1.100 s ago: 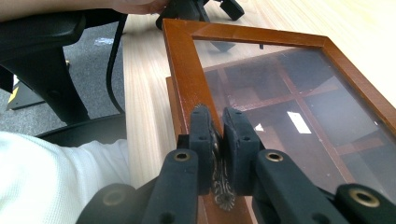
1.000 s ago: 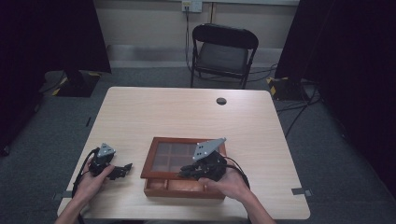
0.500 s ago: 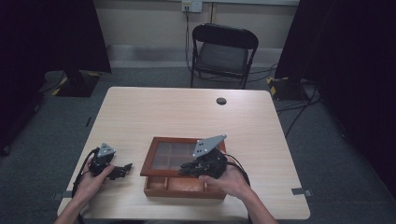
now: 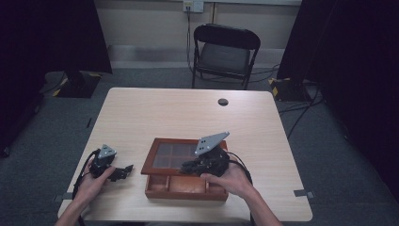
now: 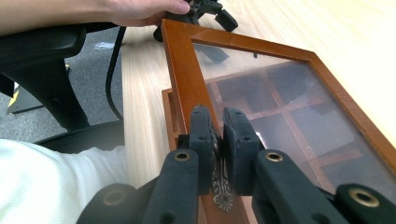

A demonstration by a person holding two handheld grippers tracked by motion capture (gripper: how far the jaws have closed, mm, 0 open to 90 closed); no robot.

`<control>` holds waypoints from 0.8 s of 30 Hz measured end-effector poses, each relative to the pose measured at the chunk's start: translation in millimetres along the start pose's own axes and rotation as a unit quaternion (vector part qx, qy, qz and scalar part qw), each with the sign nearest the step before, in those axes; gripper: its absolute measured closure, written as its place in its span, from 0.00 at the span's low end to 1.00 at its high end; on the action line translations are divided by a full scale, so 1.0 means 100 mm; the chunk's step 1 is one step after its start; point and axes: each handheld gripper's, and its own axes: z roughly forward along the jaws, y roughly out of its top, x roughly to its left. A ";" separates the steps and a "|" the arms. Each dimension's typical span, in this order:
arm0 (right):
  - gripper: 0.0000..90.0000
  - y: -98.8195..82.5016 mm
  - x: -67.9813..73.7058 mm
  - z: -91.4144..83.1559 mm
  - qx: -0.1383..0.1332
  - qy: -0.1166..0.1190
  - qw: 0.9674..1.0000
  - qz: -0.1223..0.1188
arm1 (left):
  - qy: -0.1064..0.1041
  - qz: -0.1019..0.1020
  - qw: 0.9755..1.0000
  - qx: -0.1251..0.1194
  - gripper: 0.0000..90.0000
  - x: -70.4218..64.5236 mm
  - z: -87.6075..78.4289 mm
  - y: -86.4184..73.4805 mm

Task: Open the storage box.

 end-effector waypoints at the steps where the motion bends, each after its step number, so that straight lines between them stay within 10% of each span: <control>1: 0.92 0.01 0.00 -0.01 -0.001 0.000 1.000 0.000 | 0.000 0.000 1.000 0.000 0.08 0.00 0.00 0.00; 24: 0.92 0.16 -0.06 -0.10 0.001 -0.011 1.000 -0.006 | 0.000 -0.002 1.000 -0.002 0.08 0.00 0.00 0.00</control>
